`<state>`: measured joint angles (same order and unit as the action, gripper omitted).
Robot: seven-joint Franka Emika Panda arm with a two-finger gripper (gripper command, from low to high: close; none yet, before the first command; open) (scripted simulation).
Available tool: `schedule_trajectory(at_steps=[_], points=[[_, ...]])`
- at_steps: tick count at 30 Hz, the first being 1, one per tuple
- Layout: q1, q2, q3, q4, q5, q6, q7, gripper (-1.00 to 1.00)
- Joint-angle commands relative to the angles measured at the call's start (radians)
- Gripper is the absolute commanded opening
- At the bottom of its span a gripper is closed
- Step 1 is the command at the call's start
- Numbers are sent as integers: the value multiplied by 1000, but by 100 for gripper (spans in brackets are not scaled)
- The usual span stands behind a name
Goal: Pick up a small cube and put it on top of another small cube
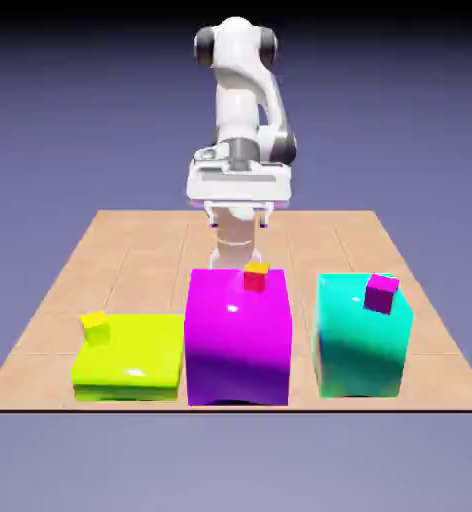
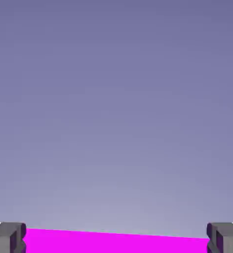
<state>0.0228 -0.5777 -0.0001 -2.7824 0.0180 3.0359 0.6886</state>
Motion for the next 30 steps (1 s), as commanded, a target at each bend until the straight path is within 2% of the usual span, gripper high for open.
schedule_trajectory(at_steps=[1,17,22,30], points=[[15,3,5,21,6,-6,-44,100],[567,543,340,212,-389,-354,-724,100],[602,683,400,86,-563,-410,-540,100],[689,899,230,147,-868,-296,-311,100]])
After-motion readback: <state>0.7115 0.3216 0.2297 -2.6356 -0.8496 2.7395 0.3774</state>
